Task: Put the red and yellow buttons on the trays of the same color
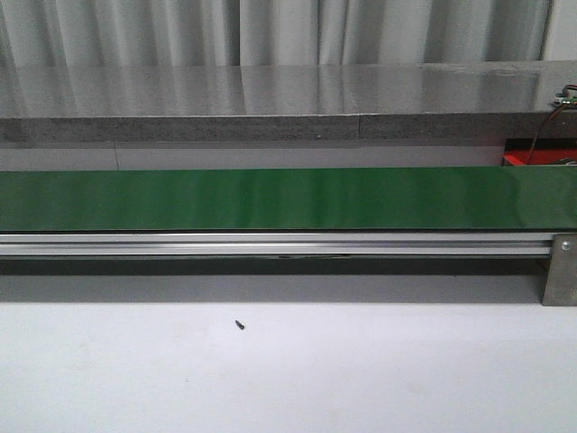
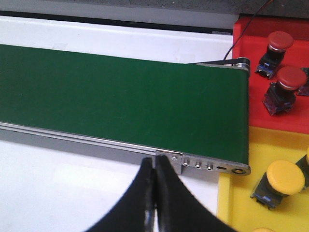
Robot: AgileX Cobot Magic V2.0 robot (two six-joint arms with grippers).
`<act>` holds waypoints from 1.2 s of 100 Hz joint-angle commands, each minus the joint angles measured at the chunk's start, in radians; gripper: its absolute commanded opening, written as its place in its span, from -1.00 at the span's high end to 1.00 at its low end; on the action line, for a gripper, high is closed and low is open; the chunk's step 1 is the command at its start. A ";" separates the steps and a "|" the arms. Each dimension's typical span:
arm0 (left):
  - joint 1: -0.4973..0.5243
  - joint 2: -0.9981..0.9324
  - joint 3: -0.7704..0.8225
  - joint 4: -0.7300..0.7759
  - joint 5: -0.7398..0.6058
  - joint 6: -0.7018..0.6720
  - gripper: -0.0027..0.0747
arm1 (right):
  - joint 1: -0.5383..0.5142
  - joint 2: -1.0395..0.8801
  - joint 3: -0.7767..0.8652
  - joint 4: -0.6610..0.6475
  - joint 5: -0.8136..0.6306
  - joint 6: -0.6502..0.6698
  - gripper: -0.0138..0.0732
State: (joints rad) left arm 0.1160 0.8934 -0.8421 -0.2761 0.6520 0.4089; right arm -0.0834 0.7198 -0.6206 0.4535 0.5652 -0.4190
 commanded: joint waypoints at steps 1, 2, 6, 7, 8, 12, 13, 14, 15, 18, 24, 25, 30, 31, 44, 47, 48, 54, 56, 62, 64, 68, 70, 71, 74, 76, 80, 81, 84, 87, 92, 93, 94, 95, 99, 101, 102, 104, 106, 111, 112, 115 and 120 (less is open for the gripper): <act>-0.006 -0.008 -0.027 -0.006 -0.066 -0.016 0.98 | 0.000 -0.006 -0.025 0.012 -0.054 0.002 0.84; -0.006 -0.008 -0.029 -0.006 -0.066 -0.019 0.98 | 0.000 -0.006 -0.025 0.012 -0.054 0.002 0.84; -0.002 -0.008 -0.029 -0.006 -0.066 -0.031 0.97 | 0.000 -0.006 -0.025 0.012 -0.054 0.002 0.84; -0.002 -0.008 -0.029 -0.006 -0.066 -0.031 0.96 | 0.000 -0.006 -0.025 0.012 -0.054 0.002 0.84; -0.002 -0.008 -0.029 -0.006 -0.066 -0.031 0.95 | 0.000 -0.006 -0.025 0.012 -0.054 0.002 0.84; -0.002 -0.008 -0.029 -0.003 -0.066 -0.031 0.90 | 0.000 -0.006 -0.025 0.012 -0.054 0.002 0.84; -0.002 -0.008 -0.029 -0.003 -0.066 -0.031 0.86 | 0.000 -0.006 -0.025 0.012 -0.054 0.002 0.84; -0.002 -0.008 -0.029 -0.003 -0.066 -0.031 0.84 | 0.000 -0.006 -0.025 0.012 -0.054 0.002 0.84; -0.002 -0.008 -0.029 -0.003 -0.066 -0.031 0.80 | 0.000 -0.006 -0.025 0.012 -0.054 0.002 0.84; -0.002 -0.008 -0.029 -0.003 -0.066 -0.031 0.71 | 0.000 -0.006 -0.025 0.012 -0.054 0.002 0.84; -0.002 -0.008 -0.029 -0.001 -0.066 -0.031 0.46 | 0.000 -0.006 -0.025 0.012 -0.054 0.002 0.84; -0.002 -0.008 -0.030 -0.001 -0.066 -0.031 0.39 | 0.000 -0.006 -0.025 0.012 -0.054 0.002 0.84; -0.002 -0.008 -0.031 -0.001 -0.066 -0.031 0.11 | 0.000 -0.006 -0.025 0.012 -0.054 0.002 0.84; -0.002 -0.008 -0.031 -0.001 -0.066 -0.033 0.07 | 0.000 -0.006 -0.025 0.012 -0.054 0.002 0.84; -0.002 -0.008 -0.031 0.004 -0.075 -0.053 -0.58 | 0.000 -0.006 -0.025 0.012 -0.054 0.002 0.84; -0.002 -0.008 -0.031 0.009 -0.082 -0.056 -0.63 | 0.000 -0.006 -0.025 0.012 -0.054 0.002 0.84; -0.002 -0.008 -0.031 0.008 -0.084 -0.056 -0.64 | 0.000 -0.006 -0.025 0.012 -0.054 0.002 0.84; -0.002 -0.008 -0.033 0.023 -0.107 -0.065 -0.64 | 0.000 -0.006 -0.025 0.012 -0.054 0.002 0.84; -0.002 -0.005 -0.039 0.034 -0.112 -0.076 -0.64 | 0.000 -0.006 -0.025 0.012 -0.054 0.002 0.84; -0.002 0.016 -0.071 0.091 -0.109 -0.158 -0.64 | 0.000 -0.006 -0.025 0.012 -0.054 0.002 0.84; -0.002 0.023 -0.081 0.118 -0.102 -0.190 -0.64 | 0.000 -0.006 -0.025 0.012 -0.054 0.002 0.84; -0.002 0.049 -0.118 0.177 -0.084 -0.238 -0.64 | 0.000 -0.006 -0.025 0.012 -0.054 0.002 0.84; -0.002 0.065 -0.139 0.204 -0.073 -0.263 -0.64 | 0.000 -0.006 -0.025 0.012 -0.054 0.002 0.84; -0.002 0.071 -0.146 0.213 -0.069 -0.278 -0.64 | 0.000 -0.006 -0.025 0.012 -0.054 0.002 0.84; -0.002 0.101 -0.185 0.244 -0.050 -0.303 -0.64 | 0.000 -0.006 -0.025 0.012 -0.054 0.002 0.84; -0.002 0.122 -0.210 0.262 -0.034 -0.316 -0.64 | 0.000 -0.006 -0.025 0.012 -0.053 0.002 0.84; -0.002 0.158 -0.254 0.283 0.000 -0.325 -0.64 | 0.000 -0.006 -0.025 0.012 -0.053 0.002 0.84; -0.002 0.172 -0.273 0.286 0.006 -0.325 -0.64 | 0.000 -0.006 -0.025 0.012 -0.053 0.002 0.84; -0.002 0.203 -0.310 0.293 0.032 -0.325 -0.64 | 0.000 -0.006 -0.025 0.012 -0.053 0.002 0.84; -0.002 0.235 -0.347 0.298 0.049 -0.325 -0.64 | 0.000 -0.006 -0.025 0.012 -0.053 0.002 0.84; -0.002 0.292 -0.414 0.309 0.072 -0.325 -0.64 | 0.000 -0.006 -0.025 0.012 -0.053 0.002 0.84; -0.002 0.309 -0.433 0.309 0.075 -0.325 -0.64 | 0.000 -0.006 -0.025 0.012 -0.053 0.002 0.84; 0.000 0.318 -0.442 0.311 0.081 -0.325 -0.64 | 0.000 -0.006 -0.025 0.012 -0.053 0.002 0.84; -0.001 0.334 -0.460 0.311 0.083 -0.325 -0.64 | 0.000 -0.006 -0.025 0.012 -0.053 0.002 0.84; 0.005 0.375 -0.508 0.313 0.096 -0.327 -0.64 | 0.000 -0.006 -0.025 0.012 -0.053 0.002 0.84; -0.003 0.401 -0.535 0.307 0.100 -0.329 -0.64 | 0.000 -0.006 -0.025 0.012 -0.053 0.002 0.84; 0.003 0.417 -0.552 0.308 0.100 -0.335 -0.64 | 0.000 -0.006 -0.025 0.012 -0.053 0.002 0.84; 0.007 0.440 -0.579 0.308 0.103 -0.342 -0.64 | 0.000 -0.006 -0.025 0.012 -0.053 0.002 0.84; 0.016 0.456 -0.596 0.307 0.106 -0.351 -0.64 | 0.000 -0.006 -0.025 0.012 -0.053 0.002 0.84; 0.038 0.519 -0.663 0.305 0.117 -0.360 -0.64 | 0.000 -0.006 -0.025 0.012 -0.053 0.002 0.84; 0.044 0.527 -0.672 0.305 0.121 -0.363 -0.64 | 0.000 -0.006 -0.025 0.012 -0.053 0.002 0.84; 0.056 0.557 -0.704 0.304 0.133 -0.366 -0.64 | 0.000 -0.006 -0.025 0.012 -0.053 0.002 0.84; 0.080 0.610 -0.760 0.304 0.159 -0.366 -0.63 | 0.000 -0.006 -0.025 0.012 -0.053 0.002 0.84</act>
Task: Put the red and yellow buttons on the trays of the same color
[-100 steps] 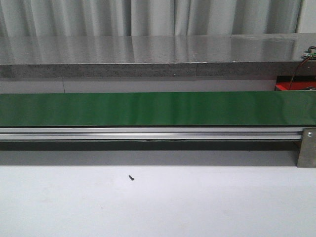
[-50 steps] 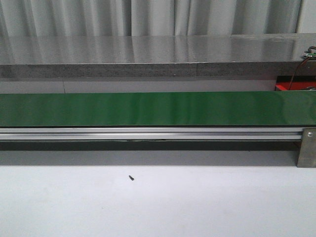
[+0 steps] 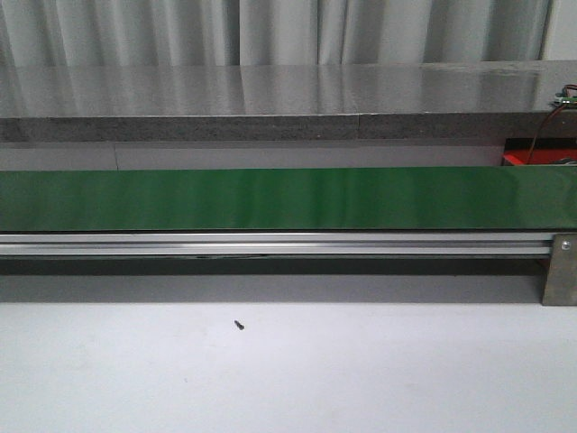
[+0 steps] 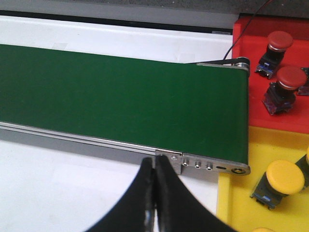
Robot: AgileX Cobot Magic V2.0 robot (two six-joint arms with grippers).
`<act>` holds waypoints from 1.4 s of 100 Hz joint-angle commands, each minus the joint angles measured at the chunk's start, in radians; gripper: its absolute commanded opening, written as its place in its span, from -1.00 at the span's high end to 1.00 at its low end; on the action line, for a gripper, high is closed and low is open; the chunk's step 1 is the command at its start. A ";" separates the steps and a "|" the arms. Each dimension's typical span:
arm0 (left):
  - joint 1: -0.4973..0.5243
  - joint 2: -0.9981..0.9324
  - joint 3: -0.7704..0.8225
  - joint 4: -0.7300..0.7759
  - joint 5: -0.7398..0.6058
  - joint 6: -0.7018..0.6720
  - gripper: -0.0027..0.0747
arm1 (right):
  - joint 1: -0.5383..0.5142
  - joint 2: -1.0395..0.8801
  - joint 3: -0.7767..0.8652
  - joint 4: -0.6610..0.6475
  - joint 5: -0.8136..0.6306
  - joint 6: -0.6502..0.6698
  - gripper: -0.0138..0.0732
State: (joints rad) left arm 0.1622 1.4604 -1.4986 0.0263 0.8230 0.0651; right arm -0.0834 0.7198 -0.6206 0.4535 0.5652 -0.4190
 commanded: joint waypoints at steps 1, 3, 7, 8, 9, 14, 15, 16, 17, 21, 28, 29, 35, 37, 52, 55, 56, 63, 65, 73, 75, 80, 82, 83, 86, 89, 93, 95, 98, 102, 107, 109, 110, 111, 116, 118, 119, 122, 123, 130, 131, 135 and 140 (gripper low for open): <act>0.040 0.057 -0.119 0.002 -0.008 -0.022 -0.63 | 0.000 -0.006 -0.025 0.012 -0.053 0.002 0.84; 0.048 0.079 -0.142 0.002 0.006 -0.022 -0.62 | 0.000 -0.006 -0.025 0.012 -0.053 0.002 0.84; 0.063 0.115 -0.179 0.002 0.030 -0.022 -0.59 | 0.000 -0.006 -0.025 0.012 -0.053 0.002 0.84; 0.068 0.130 -0.193 0.002 0.034 -0.022 -0.58 | 0.000 -0.006 -0.025 0.012 -0.053 0.002 0.84; 0.071 0.137 -0.200 0.002 0.043 -0.022 -0.58 | 0.000 -0.006 -0.025 0.012 -0.053 0.002 0.84; 0.089 0.185 -0.246 0.002 0.062 -0.022 -0.53 | 0.000 -0.006 -0.025 0.012 -0.053 0.002 0.84; 0.094 0.199 -0.258 0.000 0.065 -0.022 -0.53 | 0.000 -0.006 -0.025 0.012 -0.053 0.002 0.84; 0.097 0.206 -0.264 0.000 0.070 -0.022 -0.52 | 0.000 -0.006 -0.025 0.012 -0.053 0.002 0.84; 0.099 0.219 -0.276 0.000 0.072 -0.022 -0.52 | 0.000 -0.006 -0.025 0.012 -0.053 0.002 0.84; 0.110 0.251 -0.303 -0.003 0.084 -0.022 -0.50 | 0.000 -0.006 -0.025 0.012 -0.053 0.002 0.84; 0.126 0.310 -0.349 -0.005 0.097 -0.022 -0.50 | 0.000 -0.006 -0.025 0.012 -0.053 0.002 0.84; 0.129 0.321 -0.358 -0.005 0.097 -0.022 -0.50 | 0.000 -0.006 -0.025 0.012 -0.053 0.002 0.84; 0.142 0.364 -0.388 -0.005 0.112 -0.022 -0.50 | 0.000 -0.006 -0.025 0.012 -0.053 0.002 0.84; 0.146 0.379 -0.397 -0.005 0.116 -0.022 -0.50 | 0.000 -0.006 -0.025 0.012 -0.053 0.002 0.84; 0.171 0.460 -0.422 -0.007 0.121 -0.022 -0.50 | 0.000 -0.006 -0.025 0.012 -0.053 0.002 0.84; 0.176 0.471 -0.422 -0.007 0.114 -0.022 -0.50 | 0.000 -0.006 -0.025 0.012 -0.053 0.002 0.84; 0.176 0.474 -0.422 -0.007 0.112 -0.022 -0.50 | 0.000 -0.006 -0.025 0.012 -0.053 0.002 0.84; 0.182 0.501 -0.422 -0.007 0.084 -0.022 -0.50 | 0.000 -0.006 -0.025 0.012 -0.053 0.002 0.84; 0.183 0.509 -0.422 -0.009 0.076 -0.022 -0.50 | 0.000 -0.006 -0.025 0.012 -0.053 0.002 0.84; 0.188 0.536 -0.422 -0.017 0.049 -0.022 -0.50 | 0.000 -0.006 -0.025 0.012 -0.053 0.002 0.84; 0.188 0.540 -0.422 -0.026 0.044 -0.022 -0.50 | 0.000 -0.006 -0.025 0.012 -0.053 0.002 0.84; 0.192 0.560 -0.426 -0.026 0.035 -0.022 -0.50 | 0.000 -0.006 -0.025 0.012 -0.053 0.002 0.84; 0.192 0.567 -0.431 -0.032 0.033 -0.022 -0.50 | 0.000 -0.006 -0.025 0.012 -0.053 0.002 0.84; 0.194 0.572 -0.433 -0.034 0.033 -0.022 -0.50 | 0.000 -0.006 -0.025 0.012 -0.053 0.002 0.84; 0.195 0.585 -0.441 -0.036 0.031 -0.022 -0.50 | 0.000 -0.006 -0.025 0.012 -0.053 0.002 0.84; 0.197 0.597 -0.451 -0.034 0.031 -0.022 -0.50 | 0.000 -0.006 -0.025 0.012 -0.053 0.002 0.84; 0.197 0.616 -0.460 -0.040 0.029 -0.022 -0.50 | 0.000 -0.006 -0.025 0.012 -0.053 0.002 0.84; 0.197 0.624 -0.467 -0.040 0.026 -0.022 -0.50 | 0.000 -0.006 -0.025 0.012 -0.053 0.002 0.84; 0.197 0.636 -0.472 -0.040 0.027 -0.022 -0.50 | 0.000 -0.006 -0.025 0.012 -0.053 0.002 0.84; 0.197 0.650 -0.480 -0.040 0.021 -0.022 -0.50 | 0.000 -0.006 -0.025 0.012 -0.053 0.002 0.84; 0.197 0.668 -0.493 -0.043 0.020 -0.022 -0.50 | 0.000 -0.006 -0.025 0.012 -0.053 0.002 0.84; 0.197 0.673 -0.499 -0.042 0.020 -0.022 -0.50 | 0.000 -0.006 -0.025 0.012 -0.053 0.002 0.84; 0.197 0.673 -0.501 -0.042 0.020 -0.022 -0.50 | 0.000 -0.006 -0.025 0.012 -0.053 0.002 0.84; 0.197 0.679 -0.501 -0.042 0.017 -0.022 -0.50 | 0.000 -0.006 -0.025 0.012 -0.053 0.002 0.84; 0.197 0.691 -0.509 -0.045 0.017 -0.022 -0.50 | 0.000 -0.006 -0.025 0.012 -0.053 0.002 0.84; 0.197 0.695 -0.510 -0.045 0.014 -0.022 -0.50 | 0.000 -0.006 -0.025 0.012 -0.053 0.002 0.84; 0.197 0.695 -0.510 -0.045 0.015 -0.022 -0.50 | 0.000 -0.006 -0.025 0.012 -0.053 0.002 0.84; 0.197 0.702 -0.511 -0.045 0.011 -0.022 -0.50 | 0.000 -0.006 -0.025 0.012 -0.053 0.002 0.84; 0.197 0.702 -0.511 -0.045 0.009 -0.022 -0.50 | 0.000 -0.006 -0.025 0.012 -0.053 0.002 0.84; 0.197 0.710 -0.511 -0.045 -0.004 -0.022 -0.50 | 0.000 -0.006 -0.025 0.012 -0.053 0.002 0.84; 0.197 0.710 -0.511 -0.045 -0.004 -0.022 -0.50 | 0.000 -0.006 -0.025 0.012 -0.053 0.002 0.84; 0.197 0.711 -0.511 -0.045 -0.015 -0.022 -0.50 | 0.000 -0.006 -0.025 0.012 -0.053 0.002 0.84; 0.197 0.712 -0.511 -0.045 -0.027 -0.022 -0.50 | 0.000 -0.006 -0.025 0.012 -0.053 0.002 0.84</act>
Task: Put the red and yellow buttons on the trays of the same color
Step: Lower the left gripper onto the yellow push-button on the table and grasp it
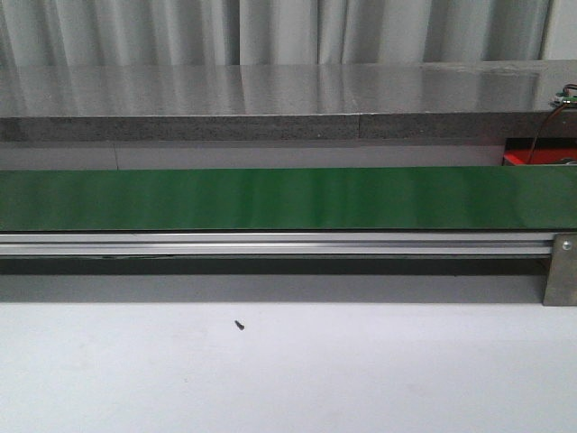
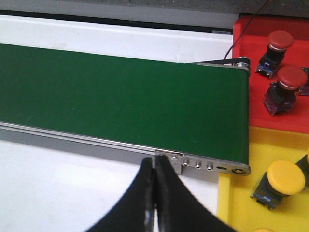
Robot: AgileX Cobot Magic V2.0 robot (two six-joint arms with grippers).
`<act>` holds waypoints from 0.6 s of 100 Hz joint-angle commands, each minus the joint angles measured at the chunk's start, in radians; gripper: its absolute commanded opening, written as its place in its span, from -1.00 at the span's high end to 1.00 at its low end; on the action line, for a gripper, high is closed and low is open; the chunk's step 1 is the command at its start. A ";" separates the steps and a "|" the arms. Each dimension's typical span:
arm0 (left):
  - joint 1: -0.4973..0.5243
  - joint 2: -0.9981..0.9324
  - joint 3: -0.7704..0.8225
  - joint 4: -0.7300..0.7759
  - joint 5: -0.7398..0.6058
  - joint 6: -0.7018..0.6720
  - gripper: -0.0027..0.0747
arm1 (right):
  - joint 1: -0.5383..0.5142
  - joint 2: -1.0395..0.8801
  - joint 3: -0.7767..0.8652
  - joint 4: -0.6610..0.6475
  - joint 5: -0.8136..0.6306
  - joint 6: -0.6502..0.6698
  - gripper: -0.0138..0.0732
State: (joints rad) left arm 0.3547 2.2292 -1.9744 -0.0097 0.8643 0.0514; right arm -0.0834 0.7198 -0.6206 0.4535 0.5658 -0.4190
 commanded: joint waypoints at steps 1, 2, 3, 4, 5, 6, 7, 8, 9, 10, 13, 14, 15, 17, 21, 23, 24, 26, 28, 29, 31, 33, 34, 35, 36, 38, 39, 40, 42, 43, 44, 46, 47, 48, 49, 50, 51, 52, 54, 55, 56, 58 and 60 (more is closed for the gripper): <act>0.004 -0.055 -0.035 -0.009 -0.071 -0.008 -0.50 | 0.000 -0.006 -0.025 0.012 -0.054 0.002 0.84; 0.004 -0.055 -0.035 -0.009 -0.074 -0.008 -0.50 | 0.000 -0.006 -0.025 0.012 -0.054 0.002 0.84; 0.006 -0.054 -0.035 -0.009 -0.074 -0.008 -0.50 | 0.000 -0.006 -0.025 0.012 -0.054 0.002 0.84; 0.006 -0.053 -0.035 -0.009 -0.079 -0.008 -0.50 | 0.000 -0.006 -0.025 0.012 -0.054 0.002 0.84; 0.006 -0.053 -0.035 -0.009 -0.079 -0.008 -0.50 | 0.000 -0.006 -0.025 0.012 -0.054 0.002 0.84; 0.008 -0.053 -0.035 -0.009 -0.083 -0.008 -0.50 | 0.000 -0.006 -0.025 0.012 -0.054 0.002 0.84; 0.008 -0.053 -0.035 -0.009 -0.084 -0.008 -0.50 | 0.000 -0.006 -0.025 0.012 -0.054 0.002 0.84; 0.008 -0.051 -0.035 -0.009 -0.084 -0.008 -0.50 | 0.000 -0.006 -0.025 0.012 -0.054 0.002 0.84; 0.008 -0.049 -0.035 -0.009 -0.086 -0.008 -0.50 | 0.000 -0.006 -0.025 0.012 -0.054 0.002 0.84; 0.008 -0.047 -0.035 -0.009 -0.086 -0.008 -0.50 | 0.000 -0.006 -0.025 0.012 -0.054 0.002 0.84; 0.008 -0.046 -0.035 -0.009 -0.089 -0.008 -0.50 | 0.000 -0.006 -0.025 0.012 -0.054 0.002 0.84; 0.008 -0.044 -0.035 -0.009 -0.089 -0.008 -0.50 | 0.000 -0.006 -0.025 0.012 -0.054 0.002 0.84; 0.008 -0.040 -0.035 -0.009 -0.089 -0.008 -0.50 | 0.000 -0.006 -0.025 0.012 -0.054 0.002 0.84; 0.010 -0.037 -0.035 -0.009 -0.089 -0.008 -0.50 | 0.000 -0.006 -0.025 0.012 -0.054 0.002 0.84; 0.010 -0.032 -0.035 -0.009 -0.090 -0.008 -0.50 | 0.000 -0.006 -0.025 0.012 -0.054 0.002 0.84; 0.010 -0.029 -0.035 -0.009 -0.092 -0.008 -0.50 | 0.000 -0.006 -0.025 0.012 -0.054 0.002 0.84; 0.010 -0.027 -0.035 -0.009 -0.092 -0.008 -0.50 | 0.000 -0.006 -0.025 0.012 -0.054 0.002 0.84; 0.010 -0.022 -0.035 -0.009 -0.094 -0.008 -0.50 | 0.000 -0.006 -0.025 0.012 -0.054 0.002 0.84; 0.012 -0.018 -0.035 -0.009 -0.097 -0.008 -0.50 | 0.000 -0.006 -0.025 0.012 -0.054 0.002 0.84; 0.012 -0.016 -0.035 -0.009 -0.100 -0.008 -0.50 | 0.000 -0.006 -0.025 0.012 -0.054 0.002 0.84; 0.012 -0.012 -0.035 -0.009 -0.104 -0.008 -0.50 | 0.000 -0.006 -0.025 0.012 -0.054 0.002 0.84; 0.012 -0.011 -0.035 -0.009 -0.109 -0.008 -0.50 | 0.000 -0.006 -0.025 0.012 -0.054 0.002 0.84; 0.012 -0.010 -0.035 -0.009 -0.114 -0.008 -0.50 | 0.000 -0.006 -0.025 0.012 -0.054 0.002 0.84; 0.012 -0.009 -0.035 -0.009 -0.116 -0.008 -0.50 | 0.000 -0.006 -0.025 0.012 -0.054 0.002 0.84; 0.012 -0.007 -0.035 -0.009 -0.116 -0.008 -0.50 | 0.000 -0.006 -0.025 0.012 -0.054 0.002 0.84; 0.012 -0.003 -0.035 -0.009 -0.124 -0.008 -0.50 | 0.000 -0.006 -0.025 0.012 -0.054 0.002 0.84; 0.012 -0.003 -0.035 -0.009 -0.128 -0.008 -0.50 | 0.000 -0.006 -0.025 0.012 -0.054 0.002 0.84; 0.012 -0.003 -0.035 -0.009 -0.129 -0.008 -0.50 | 0.000 -0.006 -0.025 0.012 -0.054 0.002 0.84; 0.012 0.000 -0.035 -0.009 -0.137 -0.008 -0.50 | 0.000 -0.006 -0.025 0.012 -0.054 0.002 0.84; 0.012 0.002 -0.035 -0.009 -0.139 -0.008 -0.50 | 0.000 -0.006 -0.025 0.012 -0.054 0.002 0.84; 0.012 0.003 -0.035 -0.009 -0.142 -0.008 -0.50 | 0.000 -0.006 -0.025 0.012 -0.054 0.002 0.84; 0.012 0.005 -0.035 -0.009 -0.147 -0.008 -0.50 | 0.000 -0.006 -0.025 0.012 -0.054 0.002 0.84; 0.012 0.004 -0.035 -0.009 -0.149 -0.008 -0.50 | 0.000 -0.006 -0.025 0.012 -0.054 0.002 0.84; 0.012 0.004 -0.035 -0.009 -0.151 -0.008 -0.50 | 0.000 -0.006 -0.025 0.012 -0.054 0.002 0.84; 0.012 0.005 -0.035 -0.009 -0.151 -0.008 -0.50 | 0.000 -0.006 -0.025 0.012 -0.054 0.002 0.84; 0.012 0.005 -0.035 -0.009 -0.154 -0.008 -0.50 | 0.000 -0.006 -0.025 0.012 -0.054 0.002 0.84; 0.012 0.005 -0.035 -0.009 -0.156 -0.008 -0.50 | 0.000 -0.006 -0.025 0.012 -0.054 0.002 0.84; 0.012 0.007 -0.035 -0.009 -0.156 -0.008 -0.50 | 0.000 -0.006 -0.025 0.012 -0.054 0.002 0.84; 0.012 0.007 -0.035 -0.009 -0.161 -0.008 -0.50 | 0.000 -0.006 -0.025 0.012 -0.054 0.002 0.84; 0.012 0.007 -0.035 -0.009 -0.164 -0.008 -0.50 | 0.000 -0.006 -0.025 0.012 -0.054 0.002 0.84; 0.012 0.007 -0.035 -0.009 -0.164 -0.008 -0.50 | 0.000 -0.006 -0.025 0.012 -0.054 0.002 0.84; 0.012 0.007 -0.035 -0.009 -0.171 -0.008 -0.50 | 0.000 -0.006 -0.025 0.012 -0.054 0.002 0.84; 0.012 0.007 -0.035 -0.009 -0.176 -0.008 -0.50 | 0.000 -0.006 -0.025 0.012 -0.054 0.002 0.84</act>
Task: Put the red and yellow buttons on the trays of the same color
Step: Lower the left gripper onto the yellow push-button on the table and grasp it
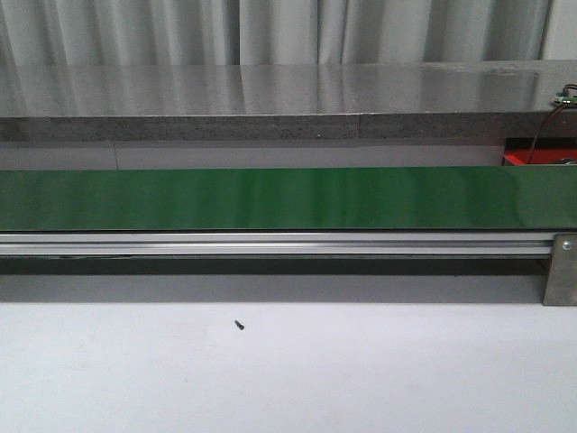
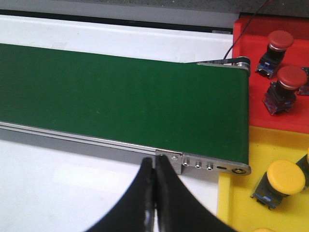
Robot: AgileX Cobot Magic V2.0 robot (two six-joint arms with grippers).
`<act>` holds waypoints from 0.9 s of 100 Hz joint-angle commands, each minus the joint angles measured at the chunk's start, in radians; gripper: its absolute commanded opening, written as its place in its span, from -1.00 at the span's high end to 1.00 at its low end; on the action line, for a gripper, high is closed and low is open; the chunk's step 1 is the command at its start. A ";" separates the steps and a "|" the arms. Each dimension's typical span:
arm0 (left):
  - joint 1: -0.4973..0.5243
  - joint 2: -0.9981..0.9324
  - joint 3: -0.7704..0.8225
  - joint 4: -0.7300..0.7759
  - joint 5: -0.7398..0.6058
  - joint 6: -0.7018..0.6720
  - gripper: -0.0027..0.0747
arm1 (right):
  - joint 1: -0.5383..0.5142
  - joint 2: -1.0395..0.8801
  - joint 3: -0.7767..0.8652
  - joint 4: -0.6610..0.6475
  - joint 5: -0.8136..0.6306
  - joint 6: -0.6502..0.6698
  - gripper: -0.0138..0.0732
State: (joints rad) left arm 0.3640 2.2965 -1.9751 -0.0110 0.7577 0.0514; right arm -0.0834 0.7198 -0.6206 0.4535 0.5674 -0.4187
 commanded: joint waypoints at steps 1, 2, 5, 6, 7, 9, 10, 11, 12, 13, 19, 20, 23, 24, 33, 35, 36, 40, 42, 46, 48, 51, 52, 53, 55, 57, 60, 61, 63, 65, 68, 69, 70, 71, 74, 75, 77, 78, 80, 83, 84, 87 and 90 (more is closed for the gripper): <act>0.002 -0.061 -0.035 -0.007 -0.070 -0.008 -0.50 | 0.000 -0.006 -0.025 0.012 -0.055 0.002 0.84; 0.002 -0.061 -0.035 -0.007 -0.073 -0.008 -0.50 | 0.000 -0.006 -0.025 0.012 -0.055 0.002 0.84; 0.002 -0.061 -0.035 -0.007 -0.079 -0.008 -0.50 | 0.000 -0.006 -0.025 0.012 -0.055 0.002 0.84; 0.002 -0.061 -0.035 -0.007 -0.080 -0.008 -0.50 | 0.000 -0.006 -0.025 0.012 -0.055 0.002 0.84; 0.002 -0.061 -0.035 -0.007 -0.082 -0.008 -0.50 | 0.000 -0.006 -0.025 0.012 -0.055 0.002 0.84; 0.002 -0.060 -0.035 -0.007 -0.081 -0.008 -0.50 | 0.000 -0.006 -0.025 0.012 -0.055 0.002 0.84; 0.002 -0.058 -0.035 -0.007 -0.081 -0.008 -0.50 | 0.000 -0.006 -0.025 0.012 -0.055 0.002 0.84; 0.002 -0.058 -0.035 -0.007 -0.081 -0.008 -0.50 | 0.000 -0.006 -0.025 0.012 -0.055 0.002 0.84; 0.002 -0.058 -0.035 -0.007 -0.082 -0.008 -0.50 | 0.000 -0.006 -0.025 0.012 -0.055 0.002 0.84; 0.002 -0.058 -0.035 -0.007 -0.082 -0.008 -0.50 | 0.000 -0.006 -0.025 0.012 -0.055 0.002 0.84; 0.002 -0.051 -0.035 -0.007 -0.082 -0.008 -0.50 | 0.000 -0.006 -0.025 0.012 -0.055 0.002 0.84; 0.002 -0.049 -0.035 -0.007 -0.082 -0.008 -0.50 | 0.000 -0.006 -0.025 0.012 -0.055 0.002 0.84; 0.002 -0.045 -0.035 -0.007 -0.082 -0.008 -0.50 | 0.000 -0.006 -0.025 0.012 -0.055 0.002 0.84; 0.002 -0.045 -0.035 -0.007 -0.082 -0.008 -0.50 | 0.000 -0.006 -0.025 0.012 -0.055 0.002 0.84; 0.002 -0.038 -0.035 -0.007 -0.082 -0.008 -0.50 | 0.000 -0.006 -0.025 0.012 -0.055 0.002 0.84; 0.002 -0.036 -0.035 -0.007 -0.082 -0.008 -0.50 | 0.000 -0.006 -0.025 0.012 -0.055 0.002 0.84; 0.002 -0.034 -0.035 -0.009 -0.082 -0.008 -0.50 | 0.000 -0.006 -0.025 0.012 -0.055 0.002 0.84; 0.002 -0.032 -0.035 -0.009 -0.082 -0.008 -0.50 | 0.000 -0.006 -0.025 0.012 -0.055 0.002 0.84; 0.002 -0.030 -0.035 -0.009 -0.082 -0.008 -0.50 | 0.000 -0.006 -0.025 0.012 -0.055 0.002 0.84; 0.002 -0.027 -0.035 -0.009 -0.082 -0.008 -0.50 | 0.000 -0.006 -0.025 0.012 -0.055 0.002 0.84; 0.002 -0.027 -0.035 -0.011 -0.082 -0.008 -0.50 | 0.000 -0.006 -0.025 0.012 -0.055 0.002 0.84; 0.002 -0.025 -0.035 -0.011 -0.082 -0.008 -0.50 | 0.000 -0.006 -0.025 0.012 -0.055 0.002 0.84; 0.002 -0.025 -0.035 -0.011 -0.082 -0.008 -0.50 | 0.000 -0.006 -0.025 0.012 -0.055 0.002 0.84; 0.002 -0.025 -0.035 -0.011 -0.082 -0.008 -0.50 | 0.000 -0.006 -0.025 0.012 -0.055 0.002 0.84; 0.002 -0.025 -0.035 -0.011 -0.082 -0.008 -0.50 | 0.000 -0.006 -0.025 0.012 -0.055 0.002 0.84; 0.002 -0.025 -0.035 -0.011 -0.082 -0.008 -0.50 | 0.000 -0.006 -0.025 0.012 -0.055 0.002 0.84; 0.002 -0.025 -0.035 -0.011 -0.082 -0.008 -0.49 | 0.000 -0.006 -0.025 0.012 -0.055 0.002 0.84; 0.002 -0.025 -0.035 -0.011 -0.084 -0.008 -0.49 | 0.000 -0.006 -0.025 0.012 -0.055 0.002 0.84; 0.002 -0.025 -0.035 -0.011 -0.086 -0.008 -0.49 | 0.000 -0.006 -0.025 0.012 -0.055 0.002 0.84; 0.002 -0.025 -0.035 -0.011 -0.086 -0.008 -0.49 | 0.000 -0.006 -0.025 0.012 -0.055 0.002 0.84; 0.002 -0.025 -0.035 -0.011 -0.089 -0.008 -0.48 | 0.000 -0.006 -0.025 0.012 -0.055 0.002 0.84; 0.002 -0.025 -0.035 -0.011 -0.089 -0.008 -0.48 | 0.000 -0.006 -0.025 0.012 -0.055 0.002 0.84; 0.002 -0.025 -0.035 -0.011 -0.089 -0.008 -0.48 | 0.000 -0.006 -0.025 0.012 -0.055 0.002 0.84; 0.002 -0.025 -0.035 -0.011 -0.091 -0.008 -0.47 | 0.000 -0.006 -0.025 0.012 -0.055 0.002 0.84; 0.002 -0.025 -0.035 -0.011 -0.093 -0.008 -0.47 | 0.000 -0.006 -0.025 0.012 -0.055 0.002 0.84; 0.002 -0.025 -0.035 -0.011 -0.093 -0.008 -0.47 | 0.000 -0.006 -0.025 0.012 -0.055 0.002 0.84; 0.002 -0.025 -0.035 -0.011 -0.094 -0.008 -0.45 | 0.000 -0.006 -0.025 0.012 -0.055 0.002 0.84; 0.002 -0.025 -0.035 -0.011 -0.094 -0.008 -0.44 | 0.000 -0.006 -0.025 0.012 -0.055 0.002 0.84; 0.002 -0.025 -0.035 -0.011 -0.095 -0.008 -0.42 | 0.000 -0.006 -0.025 0.012 -0.055 0.002 0.84; 0.002 -0.025 -0.035 -0.011 -0.097 -0.008 -0.38 | 0.000 -0.006 -0.025 0.012 -0.055 0.002 0.84; 0.002 -0.025 -0.035 -0.011 -0.097 -0.008 -0.37 | 0.000 -0.006 -0.025 0.012 -0.055 0.002 0.84; 0.002 -0.025 -0.035 -0.011 -0.097 -0.008 -0.32 | 0.000 -0.006 -0.025 0.012 -0.055 0.002 0.84; 0.002 -0.025 -0.035 -0.011 -0.097 -0.008 -0.27 | 0.000 -0.006 -0.025 0.012 -0.055 0.002 0.84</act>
State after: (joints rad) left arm 0.3640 2.3446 -1.9766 -0.0159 0.7122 0.0514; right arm -0.0834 0.7198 -0.6206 0.4535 0.5674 -0.4187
